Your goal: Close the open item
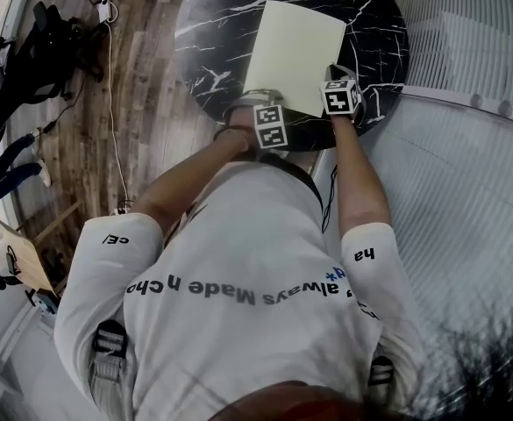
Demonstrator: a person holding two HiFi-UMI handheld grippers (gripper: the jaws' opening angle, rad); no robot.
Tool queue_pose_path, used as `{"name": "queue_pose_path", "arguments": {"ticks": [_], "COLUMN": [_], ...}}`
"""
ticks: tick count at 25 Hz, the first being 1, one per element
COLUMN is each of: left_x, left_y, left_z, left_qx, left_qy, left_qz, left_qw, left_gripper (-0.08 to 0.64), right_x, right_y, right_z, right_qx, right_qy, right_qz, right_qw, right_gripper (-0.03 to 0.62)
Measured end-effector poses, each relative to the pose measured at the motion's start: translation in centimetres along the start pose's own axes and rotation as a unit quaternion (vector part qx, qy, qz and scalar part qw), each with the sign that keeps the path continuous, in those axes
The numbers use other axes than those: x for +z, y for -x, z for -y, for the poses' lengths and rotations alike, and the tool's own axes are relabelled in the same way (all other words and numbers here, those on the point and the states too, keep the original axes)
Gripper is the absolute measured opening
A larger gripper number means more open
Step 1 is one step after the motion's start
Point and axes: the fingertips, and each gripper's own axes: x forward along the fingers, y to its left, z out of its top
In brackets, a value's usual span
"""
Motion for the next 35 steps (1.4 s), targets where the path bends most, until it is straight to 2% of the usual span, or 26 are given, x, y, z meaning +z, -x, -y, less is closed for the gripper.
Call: {"name": "queue_pose_path", "arguments": {"ticks": [5, 13, 19, 26, 31, 35], "left_x": [0.0, 0.1, 0.3, 0.6, 1.2, 2.5], "left_y": [0.0, 0.2, 0.6, 2.1, 4.5, 8.3], "left_z": [0.0, -0.1, -0.3, -0.8, -1.5, -2.9], "left_qx": [0.000, 0.003, 0.000, 0.008, 0.029, 0.059], "left_qy": [0.004, 0.017, 0.049, 0.095, 0.137, 0.182], "left_qz": [0.001, 0.010, 0.032, 0.067, 0.112, 0.172], "left_qw": [1.0000, 0.9998, 0.9983, 0.9932, 0.9838, 0.9664], "left_gripper": [0.107, 0.109, 0.102, 0.089, 0.078, 0.043], "right_x": [0.0, 0.0, 0.3, 1.5, 2.5, 3.8], "right_y": [-0.4, 0.0, 3.3, 9.5, 13.5, 17.2], "right_z": [-0.2, 0.1, 0.0, -0.9, -1.0, -1.4], "right_qx": [0.013, 0.015, 0.008, 0.011, 0.009, 0.011], "right_qy": [-0.012, -0.012, -0.042, -0.056, -0.069, -0.071], "right_qz": [-0.020, -0.020, 0.040, 0.113, 0.158, 0.192], "right_qw": [1.000, 1.000, 0.998, 0.992, 0.985, 0.979], "right_gripper": [-0.012, -0.006, 0.002, 0.002, 0.002, 0.002]}}
